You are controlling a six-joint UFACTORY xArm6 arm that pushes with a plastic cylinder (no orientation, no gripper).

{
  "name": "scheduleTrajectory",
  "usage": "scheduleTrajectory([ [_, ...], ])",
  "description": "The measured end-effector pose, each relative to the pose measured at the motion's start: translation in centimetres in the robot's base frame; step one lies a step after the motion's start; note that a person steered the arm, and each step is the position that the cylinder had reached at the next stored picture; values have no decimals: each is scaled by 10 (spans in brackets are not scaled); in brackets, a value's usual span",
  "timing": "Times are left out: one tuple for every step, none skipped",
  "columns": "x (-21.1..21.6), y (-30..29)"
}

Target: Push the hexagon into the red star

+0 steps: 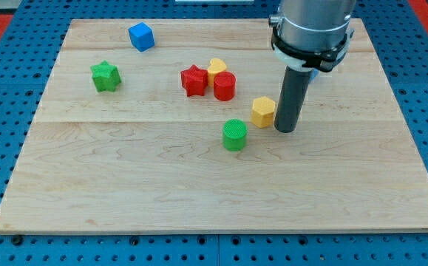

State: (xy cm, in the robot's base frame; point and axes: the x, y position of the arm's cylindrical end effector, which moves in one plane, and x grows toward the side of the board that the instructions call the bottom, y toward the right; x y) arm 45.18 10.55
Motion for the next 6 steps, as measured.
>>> scheduleTrajectory([
  [-17,-23],
  [-20,-82],
  [-16,-73],
  [-33,-89],
  [-40,-103],
  [-36,-102],
])
